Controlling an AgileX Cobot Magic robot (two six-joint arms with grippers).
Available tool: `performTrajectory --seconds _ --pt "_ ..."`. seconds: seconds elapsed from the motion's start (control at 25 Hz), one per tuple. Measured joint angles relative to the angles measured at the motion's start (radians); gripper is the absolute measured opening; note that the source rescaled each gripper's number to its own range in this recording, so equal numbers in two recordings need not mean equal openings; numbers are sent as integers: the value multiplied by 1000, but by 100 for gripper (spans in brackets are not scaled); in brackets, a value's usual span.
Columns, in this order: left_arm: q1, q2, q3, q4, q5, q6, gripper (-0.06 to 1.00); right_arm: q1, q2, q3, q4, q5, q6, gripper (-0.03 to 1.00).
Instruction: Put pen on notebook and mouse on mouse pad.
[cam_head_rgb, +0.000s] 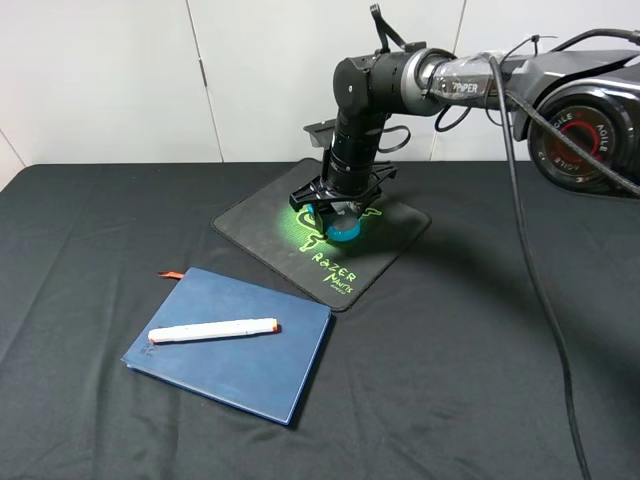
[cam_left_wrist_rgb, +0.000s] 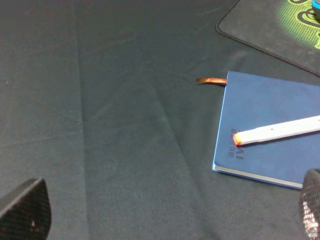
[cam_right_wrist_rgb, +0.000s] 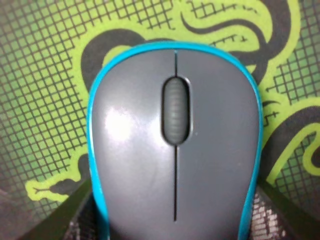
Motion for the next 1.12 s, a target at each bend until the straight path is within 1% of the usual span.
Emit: performTrajectory --seconds 0.28,0.32,0.36,0.4,0.44,0.48,0.52,0.6,0.72,0.96,1.12 --pt "0 0 0 0 0 0 100 0 0 0 -3 -7 0 2" --pt "0 0 0 0 0 0 100 0 0 0 -3 -7 0 11" --pt "0 0 0 -1 0 0 100 0 0 0 -3 -7 0 43" --pt "0 0 0 -1 0 0 100 0 0 0 -4 -9 0 63" --pt "0 0 0 -1 0 0 100 0 0 0 -7 -9 0 79" --pt "0 0 0 -1 0 0 100 0 0 0 -8 -9 0 87" --pt "0 0 0 -1 0 0 100 0 0 0 -9 -9 0 92" --pt "0 0 0 -1 0 0 100 0 0 0 -11 -9 0 97" --pt "0 0 0 -1 0 0 100 0 0 0 -22 -10 0 100" --pt "0 0 0 -1 0 0 100 0 -9 0 -35 5 3 100" --pt "0 0 0 -1 0 0 100 0 -69 0 -65 67 4 100"
